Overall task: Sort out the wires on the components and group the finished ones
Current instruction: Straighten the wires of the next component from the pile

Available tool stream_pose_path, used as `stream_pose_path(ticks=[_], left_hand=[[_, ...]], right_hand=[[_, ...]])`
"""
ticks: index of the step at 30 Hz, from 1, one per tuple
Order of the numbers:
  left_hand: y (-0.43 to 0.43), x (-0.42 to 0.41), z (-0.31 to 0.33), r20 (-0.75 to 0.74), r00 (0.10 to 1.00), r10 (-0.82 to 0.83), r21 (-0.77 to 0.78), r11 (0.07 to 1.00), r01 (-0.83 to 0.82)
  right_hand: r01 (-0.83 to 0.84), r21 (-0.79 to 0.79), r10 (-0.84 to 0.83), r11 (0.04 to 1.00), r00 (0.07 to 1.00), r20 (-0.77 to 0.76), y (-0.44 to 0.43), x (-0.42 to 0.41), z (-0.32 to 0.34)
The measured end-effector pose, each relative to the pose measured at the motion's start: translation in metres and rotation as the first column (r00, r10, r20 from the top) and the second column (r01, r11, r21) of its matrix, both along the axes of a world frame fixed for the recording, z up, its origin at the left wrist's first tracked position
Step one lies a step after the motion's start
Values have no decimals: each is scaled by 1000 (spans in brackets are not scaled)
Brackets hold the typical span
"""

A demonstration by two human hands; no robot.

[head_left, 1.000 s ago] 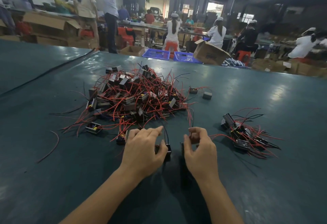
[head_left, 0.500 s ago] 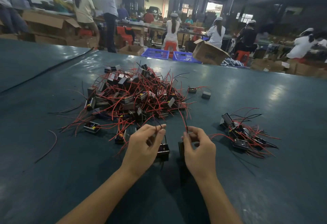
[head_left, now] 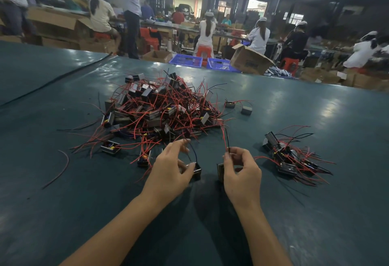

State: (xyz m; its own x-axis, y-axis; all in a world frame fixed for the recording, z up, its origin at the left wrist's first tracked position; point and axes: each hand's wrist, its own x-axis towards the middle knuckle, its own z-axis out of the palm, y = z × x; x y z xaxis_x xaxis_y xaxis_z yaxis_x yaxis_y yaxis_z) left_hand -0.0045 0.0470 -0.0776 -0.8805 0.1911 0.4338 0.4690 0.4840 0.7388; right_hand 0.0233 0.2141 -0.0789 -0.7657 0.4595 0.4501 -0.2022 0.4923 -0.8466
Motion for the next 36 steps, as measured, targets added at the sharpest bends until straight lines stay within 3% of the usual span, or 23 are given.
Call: stream_pose_path(ticks=[3,7,14,17,19,22,26,29,33,36], left_hand=[[1,2,0,-18,1000,0,-185,983,-3],[4,9,3,-40,982,-187,-248,953,172],[10,21,7,47,884,-465,-231,856,462],[5,21,14,67,839,-540,-157,825,543],[-1,15,16,62,849,-524,-139,838,528],[-7,5,11,-16,940,-341,-142,931,336],[-2,-1,1,67,996,-60,62,997,56],[8,-1,-9,212,975,-69,54,997,58],[17,4,-14,259,962,-84,-18,996,92],[14,4,-10,299,947,-121,130,988,85]], right_hand=[[-1,-9,1,1000,1000,-1,-1,0,0],[-11,-1,11,1000,1000,3,0,1,0],[-13,17,13,1000,1000,-9,-1,1,1],[-28,23,28,999,1000,7,0,1,1],[-17,22,18,1000,1000,-7,0,0,0],[-7,-32,6,999,999,-33,-1,-1,0],[-64,-80,62,995,998,-29,-3,-1,-1],[-94,-16,93,995,995,-24,-5,0,0],[-109,-10,109,994,994,-1,-8,0,-2],[-100,1,100,995,995,-3,-7,1,-3]])
